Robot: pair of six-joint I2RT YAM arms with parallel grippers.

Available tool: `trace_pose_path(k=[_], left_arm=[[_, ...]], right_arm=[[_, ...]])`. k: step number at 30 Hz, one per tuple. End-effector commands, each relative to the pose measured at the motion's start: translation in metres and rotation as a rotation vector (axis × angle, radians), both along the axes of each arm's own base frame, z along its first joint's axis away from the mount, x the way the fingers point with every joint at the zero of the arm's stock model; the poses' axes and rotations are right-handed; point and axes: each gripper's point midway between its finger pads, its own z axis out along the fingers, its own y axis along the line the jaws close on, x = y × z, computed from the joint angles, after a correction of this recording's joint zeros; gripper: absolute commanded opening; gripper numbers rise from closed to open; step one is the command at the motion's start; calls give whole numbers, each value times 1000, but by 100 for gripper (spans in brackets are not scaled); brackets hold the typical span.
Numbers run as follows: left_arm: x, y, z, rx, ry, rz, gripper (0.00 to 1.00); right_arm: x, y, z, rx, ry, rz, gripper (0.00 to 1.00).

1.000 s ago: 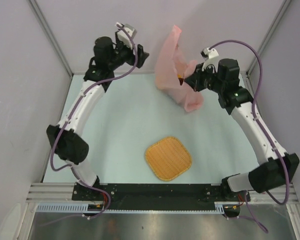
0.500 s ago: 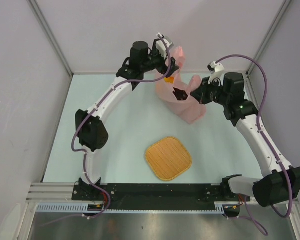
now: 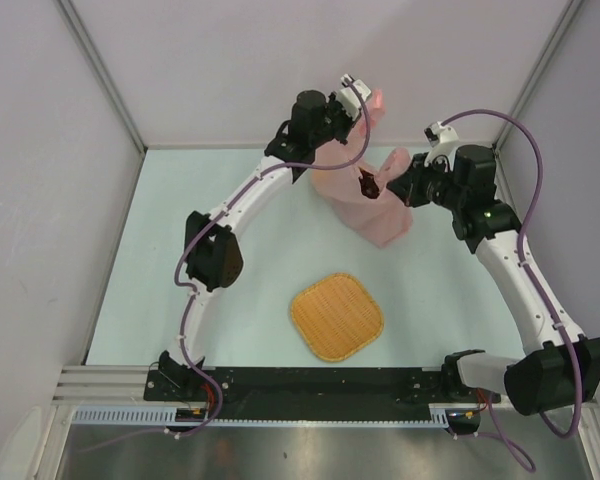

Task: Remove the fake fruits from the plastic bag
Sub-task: Adjust the plastic bag at the center of the board.

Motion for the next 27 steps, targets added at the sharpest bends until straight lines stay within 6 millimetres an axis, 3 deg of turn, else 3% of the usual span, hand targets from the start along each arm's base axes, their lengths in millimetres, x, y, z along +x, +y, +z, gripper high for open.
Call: trace_pose_path(k=[1,2,3,4,5,6,8,9,10,12,13,14,16,17,19,20,21,22,23,24,25,26,27], left_arm=[[13,32,84,-98,-196,93,0],[14,39,93,-108,-210,105,0],[19,54,107,-121,-234,131,0],[17,66,126,-139,-268,150,0],[21,79,136,-151,-284,180,0],[28,103,146,-159,-301,218,0],[32,133,167,-171,-337,265,0],[39,159,173,-161,-356,312,0],[38,175,185,-150,-387,338,0],[41,211,199,-144,-413,398,0],[39,222,206,-146,-422,415,0],[30,234,219,-152,-432,431,0],[19,252,232,-168,-426,448,0],[1,257,243,-179,-423,440,0],[-20,254,232,-203,-308,400,0],[-24,248,202,-192,-212,373,0],[-64,243,217,-233,-181,307,0],[-77,241,207,-239,-138,290,0],[-84,238,160,-213,-28,288,0],[-118,239,168,-250,-18,273,0],[-134,237,152,-249,20,262,0],[-141,234,89,-201,146,269,0],[-156,227,64,-195,207,260,0]], right_arm=[[21,8,17,8,-61,27,1],[33,10,13,1,-59,24,1],[43,11,32,5,-111,18,1],[56,10,37,11,-122,-1,0],[73,8,51,22,-165,-32,0],[104,11,59,39,-173,-49,0],[136,14,83,93,-209,-72,0],[166,21,61,94,-172,-78,0],[177,24,112,123,-285,-79,0],[211,37,114,121,-316,-89,0],[212,38,161,148,-424,-95,0],[213,41,181,163,-471,-97,0],[215,48,209,160,-563,-91,0],[214,50,209,153,-569,-83,0],[199,50,223,143,-606,-54,0],[202,52,203,125,-572,-43,0],[199,53,192,96,-563,-25,0],[192,58,183,74,-563,13,0],[182,61,156,40,-505,35,0],[178,63,139,14,-480,50,0],[171,64,126,-10,-463,73,0],[159,68,112,-19,-436,99,0],[154,71,71,-46,-354,123,0]])
